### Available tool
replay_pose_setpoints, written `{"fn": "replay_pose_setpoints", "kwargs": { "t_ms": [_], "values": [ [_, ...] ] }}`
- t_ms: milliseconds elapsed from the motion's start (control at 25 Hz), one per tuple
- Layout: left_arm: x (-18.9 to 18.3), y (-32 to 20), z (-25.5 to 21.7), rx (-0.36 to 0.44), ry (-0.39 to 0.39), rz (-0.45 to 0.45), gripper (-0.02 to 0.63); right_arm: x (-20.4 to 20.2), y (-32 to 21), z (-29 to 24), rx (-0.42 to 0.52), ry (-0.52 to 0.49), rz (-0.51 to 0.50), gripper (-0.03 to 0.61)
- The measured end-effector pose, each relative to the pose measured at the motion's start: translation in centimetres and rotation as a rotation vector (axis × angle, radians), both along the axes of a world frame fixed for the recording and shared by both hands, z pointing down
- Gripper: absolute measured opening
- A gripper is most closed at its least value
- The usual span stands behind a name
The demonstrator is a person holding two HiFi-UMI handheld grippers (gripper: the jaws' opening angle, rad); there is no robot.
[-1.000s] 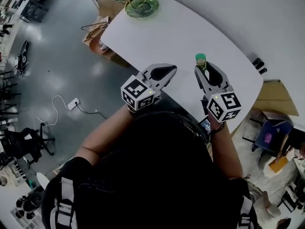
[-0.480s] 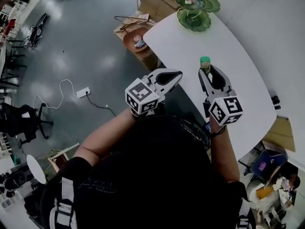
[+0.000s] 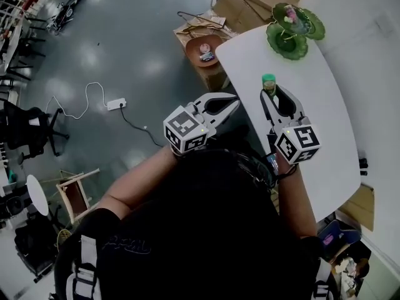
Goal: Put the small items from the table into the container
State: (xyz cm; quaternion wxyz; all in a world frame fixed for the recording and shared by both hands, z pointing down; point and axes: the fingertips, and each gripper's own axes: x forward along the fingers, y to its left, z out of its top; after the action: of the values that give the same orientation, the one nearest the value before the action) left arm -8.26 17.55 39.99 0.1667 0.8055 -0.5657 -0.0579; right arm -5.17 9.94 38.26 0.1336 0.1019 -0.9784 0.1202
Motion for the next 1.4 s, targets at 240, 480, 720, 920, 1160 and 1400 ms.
{"fn": "replay_pose_setpoints", "kwargs": {
  "t_ms": [240,480,720,920,1160,1400],
  "values": [
    [-3.6,-2.9,0.1,-0.01,-0.02,-0.059,0.005,-3.3,-3.0,0.0,0.0,-0.022,-0.045,0.15],
    [-3.7,-9.0,-0.8,-0.025,-0.048,-0.029,0.005,-2.9,-8.7,-0.3,-0.028,-0.043,-0.02,0.15],
    [-2.6,-15.4,-0.3,-0.036,-0.025,0.009,0.005,-0.4,-14.2,0.1,-0.052,-0.071,0.047,0.15],
    [-0.2,-18.9,0.2,-0.051,-0.02,0.116,0.005,2.7,-16.5,0.1,-0.074,-0.093,0.126,0.15],
    [1.3,-24.0,1.2,-0.032,-0.019,0.306,0.005,5.1,-19.6,0.1,-0.045,-0.088,0.298,0.15],
    [1.0,-27.2,0.0,0.008,-0.01,0.498,0.005,4.7,-20.8,-1.4,-0.045,-0.112,0.456,0.15]
  ]
}}
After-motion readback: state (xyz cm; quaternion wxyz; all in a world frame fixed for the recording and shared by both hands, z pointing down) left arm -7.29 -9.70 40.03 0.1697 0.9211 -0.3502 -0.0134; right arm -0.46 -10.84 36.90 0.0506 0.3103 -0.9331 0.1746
